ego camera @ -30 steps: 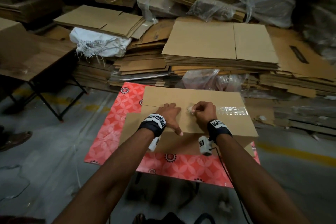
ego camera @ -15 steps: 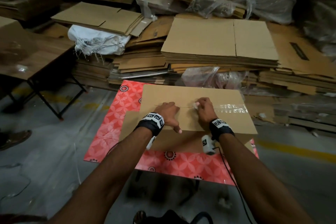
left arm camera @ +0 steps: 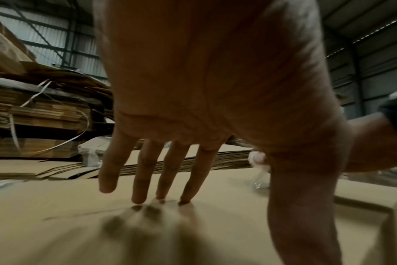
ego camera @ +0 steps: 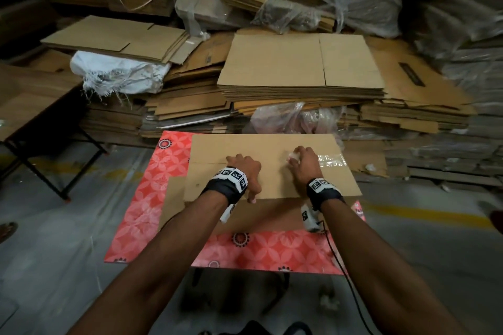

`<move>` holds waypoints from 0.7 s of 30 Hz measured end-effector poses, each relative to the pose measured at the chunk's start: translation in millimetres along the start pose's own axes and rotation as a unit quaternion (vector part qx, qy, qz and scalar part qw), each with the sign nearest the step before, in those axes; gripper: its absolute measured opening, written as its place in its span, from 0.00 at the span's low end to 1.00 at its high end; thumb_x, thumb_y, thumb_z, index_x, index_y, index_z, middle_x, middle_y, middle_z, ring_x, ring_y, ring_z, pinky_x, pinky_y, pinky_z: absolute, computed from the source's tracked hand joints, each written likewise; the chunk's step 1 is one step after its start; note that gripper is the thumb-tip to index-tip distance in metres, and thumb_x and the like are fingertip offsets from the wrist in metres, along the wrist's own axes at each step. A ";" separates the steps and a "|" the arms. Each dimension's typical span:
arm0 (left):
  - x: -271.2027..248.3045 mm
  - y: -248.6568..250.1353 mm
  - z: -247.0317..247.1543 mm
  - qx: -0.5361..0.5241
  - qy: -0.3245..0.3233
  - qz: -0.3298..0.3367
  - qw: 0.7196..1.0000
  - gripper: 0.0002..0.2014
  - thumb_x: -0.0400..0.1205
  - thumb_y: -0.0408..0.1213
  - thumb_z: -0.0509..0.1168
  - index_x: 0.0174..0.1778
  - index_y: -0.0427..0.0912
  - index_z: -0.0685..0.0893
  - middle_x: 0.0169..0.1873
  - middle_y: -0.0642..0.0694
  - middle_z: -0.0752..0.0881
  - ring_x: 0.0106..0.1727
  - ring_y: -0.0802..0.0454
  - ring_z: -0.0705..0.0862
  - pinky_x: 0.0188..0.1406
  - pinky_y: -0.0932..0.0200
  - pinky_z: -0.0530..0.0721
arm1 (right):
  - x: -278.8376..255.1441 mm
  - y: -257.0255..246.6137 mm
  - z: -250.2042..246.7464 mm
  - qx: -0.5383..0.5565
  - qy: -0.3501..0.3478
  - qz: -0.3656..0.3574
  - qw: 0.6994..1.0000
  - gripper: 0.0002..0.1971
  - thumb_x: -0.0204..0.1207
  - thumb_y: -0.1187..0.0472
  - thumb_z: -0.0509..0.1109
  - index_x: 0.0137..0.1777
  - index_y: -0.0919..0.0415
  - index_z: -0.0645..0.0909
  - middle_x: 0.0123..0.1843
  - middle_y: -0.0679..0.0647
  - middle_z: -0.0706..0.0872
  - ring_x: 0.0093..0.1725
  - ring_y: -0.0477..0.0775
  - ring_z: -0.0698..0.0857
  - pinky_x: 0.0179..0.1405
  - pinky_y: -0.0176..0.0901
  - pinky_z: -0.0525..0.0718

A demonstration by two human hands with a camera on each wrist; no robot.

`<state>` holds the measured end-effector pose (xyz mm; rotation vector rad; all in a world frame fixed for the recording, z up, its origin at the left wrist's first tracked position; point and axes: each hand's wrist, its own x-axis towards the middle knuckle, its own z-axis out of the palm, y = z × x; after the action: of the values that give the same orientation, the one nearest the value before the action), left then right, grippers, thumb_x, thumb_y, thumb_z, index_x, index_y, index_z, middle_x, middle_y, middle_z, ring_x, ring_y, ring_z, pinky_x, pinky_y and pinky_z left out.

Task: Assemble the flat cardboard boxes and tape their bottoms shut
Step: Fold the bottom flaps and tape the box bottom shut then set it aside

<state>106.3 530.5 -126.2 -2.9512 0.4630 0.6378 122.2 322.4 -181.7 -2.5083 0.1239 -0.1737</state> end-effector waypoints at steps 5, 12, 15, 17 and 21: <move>10.3 21.0 6.8 -0.039 0.054 0.056 0.996 0.39 0.62 0.65 0.81 0.62 0.45 0.82 0.67 0.41 0.77 0.70 0.35 0.72 0.69 0.34 0.74 | -10.6 9.5 5.9 -0.149 -0.017 -0.014 0.989 0.27 0.80 0.43 0.73 0.72 0.60 0.79 0.75 0.63 0.66 0.73 0.68 0.68 0.72 0.63 0.77; 21.7 39.7 21.7 -0.089 0.076 0.082 0.990 0.51 0.55 0.73 0.80 0.69 0.45 0.79 0.68 0.41 0.76 0.69 0.36 0.72 0.63 0.37 0.77 | -6.9 4.3 10.2 -0.159 -0.012 0.010 0.987 0.29 0.78 0.38 0.73 0.66 0.62 0.82 0.68 0.60 0.74 0.69 0.65 0.73 0.67 0.62 0.76; 25.5 38.5 20.3 -0.082 0.069 0.077 0.991 0.49 0.53 0.72 0.81 0.65 0.46 0.82 0.64 0.43 0.77 0.66 0.38 0.73 0.55 0.41 0.78 | -5.7 0.6 12.9 -0.129 -0.003 0.015 0.992 0.25 0.79 0.49 0.75 0.70 0.63 0.78 0.67 0.63 0.78 0.65 0.70 0.78 0.64 0.63 0.78; 27.1 37.0 19.4 -0.076 0.068 0.073 0.992 0.48 0.52 0.71 0.81 0.64 0.46 0.83 0.64 0.44 0.77 0.65 0.39 0.73 0.53 0.43 0.77 | -5.9 -0.6 14.8 -0.096 0.013 -0.004 0.995 0.22 0.79 0.59 0.75 0.69 0.64 0.74 0.62 0.66 0.80 0.58 0.73 0.82 0.56 0.64 0.82; 27.9 35.0 20.8 -0.083 0.069 0.064 0.992 0.51 0.53 0.71 0.81 0.70 0.46 0.82 0.70 0.45 0.75 0.69 0.39 0.72 0.60 0.40 0.78 | -3.5 1.5 10.7 -0.104 0.012 -0.025 0.994 0.12 0.81 0.65 0.71 0.61 0.66 0.75 0.58 0.67 0.80 0.55 0.72 0.80 0.50 0.63 0.82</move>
<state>111.5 492.6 -157.5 -3.1568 0.6476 0.5091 120.3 327.8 -191.5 -2.7186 0.0944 -0.2224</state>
